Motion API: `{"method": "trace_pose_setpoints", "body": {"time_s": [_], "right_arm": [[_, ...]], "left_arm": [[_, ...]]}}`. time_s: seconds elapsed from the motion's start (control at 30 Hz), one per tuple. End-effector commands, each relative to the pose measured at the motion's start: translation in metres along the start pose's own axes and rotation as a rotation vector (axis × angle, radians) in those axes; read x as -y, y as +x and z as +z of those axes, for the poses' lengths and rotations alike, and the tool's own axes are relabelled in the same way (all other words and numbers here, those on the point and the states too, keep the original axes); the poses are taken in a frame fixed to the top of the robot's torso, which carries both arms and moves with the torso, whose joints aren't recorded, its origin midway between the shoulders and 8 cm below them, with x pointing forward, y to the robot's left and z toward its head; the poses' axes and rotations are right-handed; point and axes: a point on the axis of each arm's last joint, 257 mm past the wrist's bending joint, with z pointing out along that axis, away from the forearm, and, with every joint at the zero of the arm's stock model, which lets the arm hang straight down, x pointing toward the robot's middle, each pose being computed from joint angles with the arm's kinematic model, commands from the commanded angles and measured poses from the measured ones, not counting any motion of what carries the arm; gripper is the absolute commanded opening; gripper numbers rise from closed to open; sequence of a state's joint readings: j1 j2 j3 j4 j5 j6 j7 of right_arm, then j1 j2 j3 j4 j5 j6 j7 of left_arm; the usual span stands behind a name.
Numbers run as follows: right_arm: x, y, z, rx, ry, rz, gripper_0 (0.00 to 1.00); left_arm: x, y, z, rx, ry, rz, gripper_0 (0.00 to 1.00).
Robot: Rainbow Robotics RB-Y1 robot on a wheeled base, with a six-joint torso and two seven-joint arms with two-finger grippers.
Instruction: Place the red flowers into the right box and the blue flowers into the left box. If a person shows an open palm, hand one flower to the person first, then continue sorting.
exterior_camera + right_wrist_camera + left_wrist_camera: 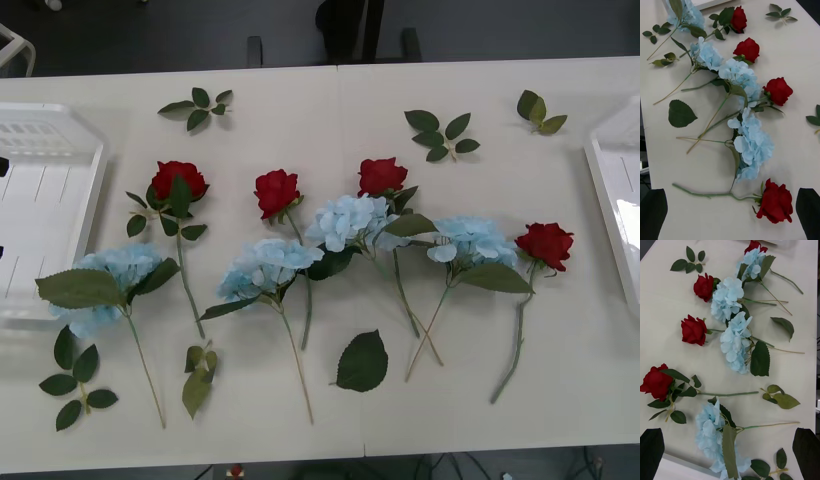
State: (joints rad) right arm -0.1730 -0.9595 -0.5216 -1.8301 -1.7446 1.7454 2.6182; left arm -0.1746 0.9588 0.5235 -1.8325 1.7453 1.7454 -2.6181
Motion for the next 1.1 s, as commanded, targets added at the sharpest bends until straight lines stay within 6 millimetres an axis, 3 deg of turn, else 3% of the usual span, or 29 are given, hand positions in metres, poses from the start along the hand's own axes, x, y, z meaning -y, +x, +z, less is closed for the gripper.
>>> {"method": "trace_pose_setpoints", "body": {"time_s": [0.03,0.07,0.23,0.37,0.53,0.73,0.93,1.1], "right_arm": [[-0.014,0.029,0.013,-0.027,-0.049,0.093,1.0],[-0.014,0.028,0.016,-0.019,-0.062,0.109,1.0],[-0.01,0.032,0.017,-0.043,-0.087,0.142,1.0],[-0.006,0.057,0.014,-0.185,-0.047,0.31,1.0],[-0.009,0.08,0.018,-0.355,0.029,0.488,1.0],[-0.02,0.094,0.04,-0.415,0.061,0.754,1.0],[-0.022,0.114,0.069,-0.465,0.119,0.885,1.0],[-0.018,0.117,0.094,-0.459,0.157,0.945,1.0]], "left_arm": [[0.0,0.0,0.0,-0.001,0.0,0.0,1.0],[0.014,0.02,0.015,0.006,0.044,-0.079,1.0],[0.004,0.023,-0.002,-0.03,0.034,-0.105,1.0],[0.013,0.019,-0.018,-0.06,0.101,-0.232,1.0],[0.038,0.027,-0.021,-0.063,0.162,-0.454,1.0],[0.064,0.045,-0.01,-0.06,0.188,-0.716,1.0],[0.086,0.052,0.005,-0.079,0.2,-0.968,1.0],[0.104,0.053,0.02,-0.131,0.178,-1.077,1.0]]}}
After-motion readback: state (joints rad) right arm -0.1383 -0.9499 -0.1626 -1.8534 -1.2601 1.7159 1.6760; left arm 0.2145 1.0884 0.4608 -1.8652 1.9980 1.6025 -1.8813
